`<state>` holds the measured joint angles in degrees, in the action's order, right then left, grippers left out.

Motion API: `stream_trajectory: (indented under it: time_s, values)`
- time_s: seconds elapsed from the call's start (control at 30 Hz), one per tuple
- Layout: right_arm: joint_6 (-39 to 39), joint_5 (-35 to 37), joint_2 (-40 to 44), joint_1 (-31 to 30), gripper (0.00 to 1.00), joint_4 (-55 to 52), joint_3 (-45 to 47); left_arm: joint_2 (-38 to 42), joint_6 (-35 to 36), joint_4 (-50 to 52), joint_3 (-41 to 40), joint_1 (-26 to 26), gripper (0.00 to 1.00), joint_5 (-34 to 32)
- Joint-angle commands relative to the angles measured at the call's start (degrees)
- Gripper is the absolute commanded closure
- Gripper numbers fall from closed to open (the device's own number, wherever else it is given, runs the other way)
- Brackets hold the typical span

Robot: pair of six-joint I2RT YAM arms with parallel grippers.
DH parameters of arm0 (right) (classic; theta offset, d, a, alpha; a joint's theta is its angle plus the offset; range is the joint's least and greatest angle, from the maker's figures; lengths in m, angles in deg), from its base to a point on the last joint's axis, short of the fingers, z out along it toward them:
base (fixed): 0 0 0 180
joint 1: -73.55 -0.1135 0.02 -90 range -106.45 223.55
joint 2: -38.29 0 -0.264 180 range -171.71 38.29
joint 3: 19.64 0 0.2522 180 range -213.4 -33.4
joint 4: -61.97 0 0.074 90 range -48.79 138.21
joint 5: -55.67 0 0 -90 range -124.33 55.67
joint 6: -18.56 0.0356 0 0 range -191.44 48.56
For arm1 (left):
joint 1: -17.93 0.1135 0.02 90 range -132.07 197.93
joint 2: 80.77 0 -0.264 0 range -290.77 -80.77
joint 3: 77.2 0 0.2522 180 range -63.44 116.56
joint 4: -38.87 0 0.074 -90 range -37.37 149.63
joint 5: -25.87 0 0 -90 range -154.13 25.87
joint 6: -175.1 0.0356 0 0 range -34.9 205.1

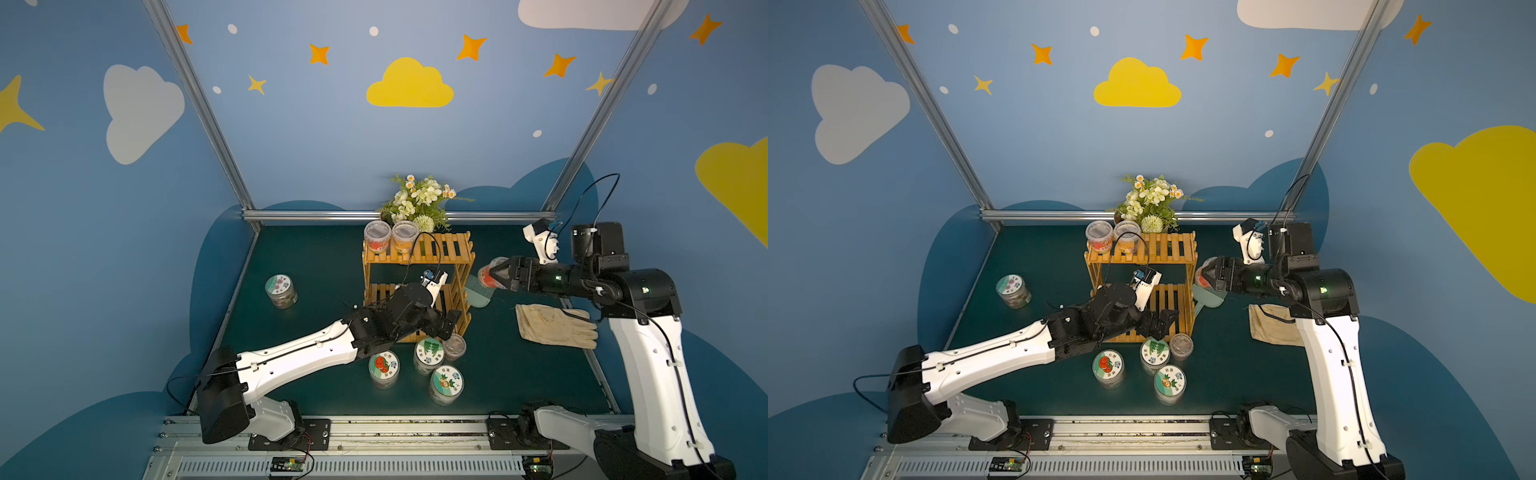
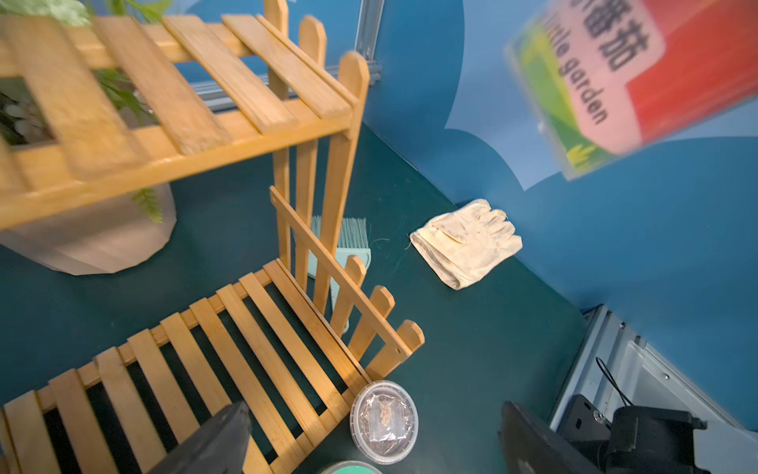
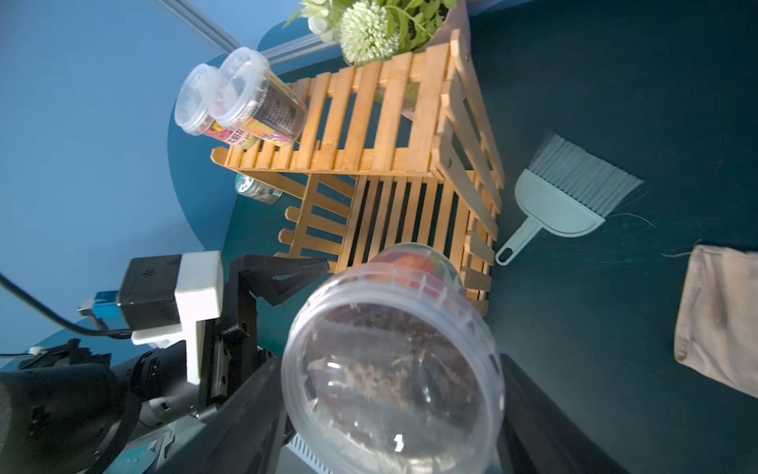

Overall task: Place the seed container on the shelf
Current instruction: Pick up the seed jar at the center of the board, then place the seed jar on the shelf.

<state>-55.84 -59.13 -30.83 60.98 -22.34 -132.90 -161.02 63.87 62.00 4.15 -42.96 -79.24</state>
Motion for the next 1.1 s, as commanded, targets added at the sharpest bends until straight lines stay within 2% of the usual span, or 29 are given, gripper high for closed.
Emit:
stream_trajectory:
  time_s: [0.0, 0.13, 0.23, 0.5, 0.73, 1.07]
  values:
    - [-0.46, -0.65, -3.02, -2.11, 0.24, 0.69, -4.19, 3.21, -0.05, -1.63, -1.24, 0.32, 0.0, -3.33]
    - [-1.29, 1.41, -7.8, -4.77, 0.24, 0.33, -9.04, 6.29, 3.89, 0.35, -3.12, 1.01, 0.0, -6.73]
    - [-1.77, 2.8, -11.04, -6.92, 0.24, 0.4, -11.59, 8.42, 4.13, 4.19, -3.77, 3.03, 0.0, -7.94]
    - [-2.86, 7.59, -19.52, -11.96, 0.24, -0.92, -19.99, 16.86, 3.25, 2.75, -9.59, 9.23, 0.0, -2.24]
    - [-3.52, 10.0, -25.27, -14.24, 0.24, -2.27, -25.44, 18.21, 2.04, 3.03, -10.55, 11.98, 0.0, 2.34]
    - [-3.64, 10.46, -27.79, -15.22, 0.24, -2.47, -27.53, 18.35, -0.55, 1.87, -11.52, 13.74, 0.0, 5.23]
